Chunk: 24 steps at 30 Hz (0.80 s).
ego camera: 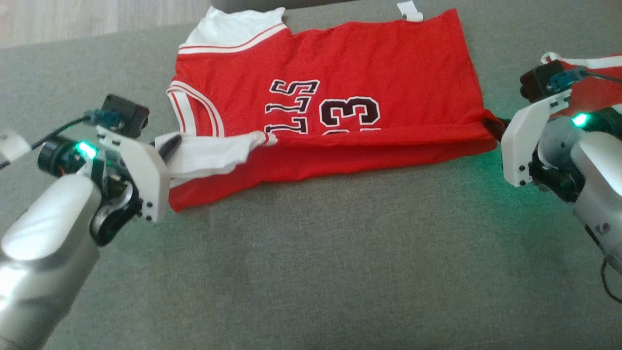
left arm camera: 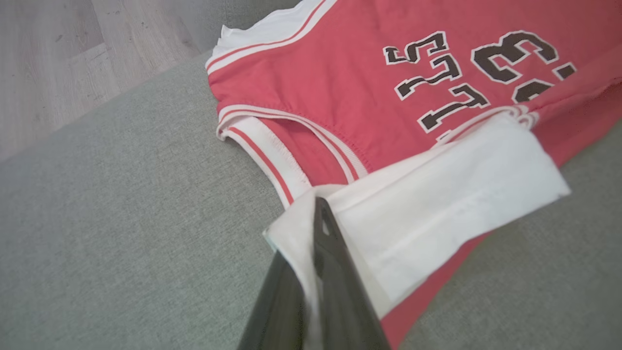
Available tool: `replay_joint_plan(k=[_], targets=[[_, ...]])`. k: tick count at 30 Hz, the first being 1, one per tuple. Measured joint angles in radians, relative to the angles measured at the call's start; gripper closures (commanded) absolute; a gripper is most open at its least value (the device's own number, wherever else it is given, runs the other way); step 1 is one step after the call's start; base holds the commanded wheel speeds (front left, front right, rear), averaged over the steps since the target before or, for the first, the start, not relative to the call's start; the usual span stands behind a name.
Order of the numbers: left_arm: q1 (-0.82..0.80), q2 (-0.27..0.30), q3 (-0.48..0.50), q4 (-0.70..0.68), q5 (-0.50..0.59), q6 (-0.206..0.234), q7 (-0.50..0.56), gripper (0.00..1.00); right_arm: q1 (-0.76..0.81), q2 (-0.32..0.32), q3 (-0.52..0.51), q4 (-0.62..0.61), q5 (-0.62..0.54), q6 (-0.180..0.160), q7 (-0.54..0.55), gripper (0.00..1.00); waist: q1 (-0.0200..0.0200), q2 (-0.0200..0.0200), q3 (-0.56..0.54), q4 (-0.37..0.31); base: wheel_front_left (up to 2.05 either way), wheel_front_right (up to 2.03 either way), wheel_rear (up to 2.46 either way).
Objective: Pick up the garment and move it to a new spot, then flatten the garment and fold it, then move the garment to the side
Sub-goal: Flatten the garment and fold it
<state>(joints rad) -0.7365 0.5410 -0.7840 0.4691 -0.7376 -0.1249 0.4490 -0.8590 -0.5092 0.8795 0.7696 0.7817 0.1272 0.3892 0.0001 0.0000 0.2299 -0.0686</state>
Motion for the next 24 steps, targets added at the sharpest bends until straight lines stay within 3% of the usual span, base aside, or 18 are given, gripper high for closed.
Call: replay_joint_plan(k=[7, 8, 9, 11, 18, 24], targets=[[-0.103, -0.035, -0.061, 0.086, 0.01, -0.007, -0.025, 1.0, -0.049, 0.031, 0.016, 0.049, -0.013, 0.0, -0.003, 1.0, 0.0, 0.0, 0.046, -0.008, 0.0, 0.0, 0.0], [-0.115, -0.042, -0.061, 0.1, 0.011, -0.007, -0.044, 0.35, -0.056, 0.034, 0.016, 0.06, -0.023, 0.0, -0.021, 0.35, 0.0, 0.0, 0.052, -0.01, 0.0, 0.0, 0.0], [-0.13, -0.049, -0.061, 0.117, 0.019, -0.007, -0.065, 0.0, -0.065, 0.04, 0.008, 0.076, -0.036, 0.0, -0.045, 0.0, 0.0001, 0.0, 0.058, -0.011, 0.0, 0.0, 0.0], [-0.161, -0.068, -0.054, 0.152, 0.036, -0.002, -0.121, 0.0, -0.087, 0.054, -0.021, 0.119, -0.05, 0.0, -0.088, 0.0, 0.0, 0.0, 0.067, -0.013, 0.0, 0.0, 0.0], [-0.248, -0.164, 0.03, 0.267, 0.079, 0.092, -0.456, 0.0, -0.17, 0.121, -0.15, 0.257, -0.1, 0.0, -0.345, 0.0, 0.0, 0.0, 0.071, -0.011, 0.0, 0.0, 0.0], [-0.24, -0.225, 0.103, 0.324, 0.058, 0.117, -0.67, 0.0, -0.167, 0.138, -0.199, 0.302, -0.14, 0.0, -0.565, 0.0, -0.0001, 0.0, 0.025, -0.003, 0.0, 0.0, 0.0]])
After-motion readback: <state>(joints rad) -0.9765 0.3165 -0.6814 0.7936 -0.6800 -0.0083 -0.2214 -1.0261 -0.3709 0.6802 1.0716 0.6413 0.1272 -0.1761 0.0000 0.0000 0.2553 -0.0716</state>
